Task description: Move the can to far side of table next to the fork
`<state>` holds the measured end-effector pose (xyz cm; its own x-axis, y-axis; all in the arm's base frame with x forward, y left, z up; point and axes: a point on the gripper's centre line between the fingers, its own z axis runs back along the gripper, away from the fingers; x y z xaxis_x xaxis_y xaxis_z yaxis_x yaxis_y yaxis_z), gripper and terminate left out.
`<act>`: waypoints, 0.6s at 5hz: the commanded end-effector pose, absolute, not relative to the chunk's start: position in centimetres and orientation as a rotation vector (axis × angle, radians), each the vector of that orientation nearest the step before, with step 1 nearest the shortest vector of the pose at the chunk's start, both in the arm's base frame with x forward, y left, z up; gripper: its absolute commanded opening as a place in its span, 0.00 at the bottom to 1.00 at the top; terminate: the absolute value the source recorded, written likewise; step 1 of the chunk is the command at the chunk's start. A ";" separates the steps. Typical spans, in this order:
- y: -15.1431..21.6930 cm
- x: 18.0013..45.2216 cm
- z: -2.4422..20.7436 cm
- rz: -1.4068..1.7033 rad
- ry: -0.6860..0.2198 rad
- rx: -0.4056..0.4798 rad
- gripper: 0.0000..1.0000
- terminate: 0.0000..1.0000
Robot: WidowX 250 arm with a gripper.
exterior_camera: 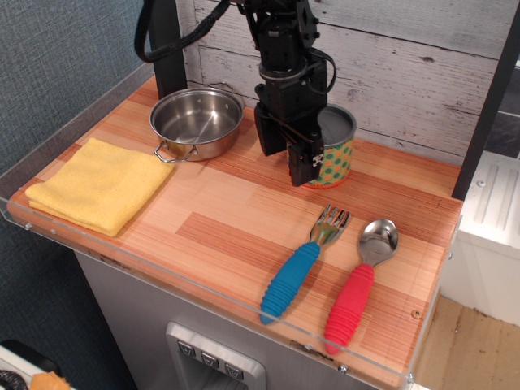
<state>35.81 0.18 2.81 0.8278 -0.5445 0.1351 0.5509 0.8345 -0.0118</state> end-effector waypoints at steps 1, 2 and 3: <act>-1.0 37.6 5.2 -0.606 -0.206 -0.093 1.00 0.00; -2.2 38.1 5.8 -0.608 -0.215 -0.098 1.00 0.00; -3.4 38.4 6.3 -0.634 -0.229 -0.148 1.00 0.00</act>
<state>37.36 -3.75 4.67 0.7994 -0.5571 0.2250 0.5866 0.8046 -0.0921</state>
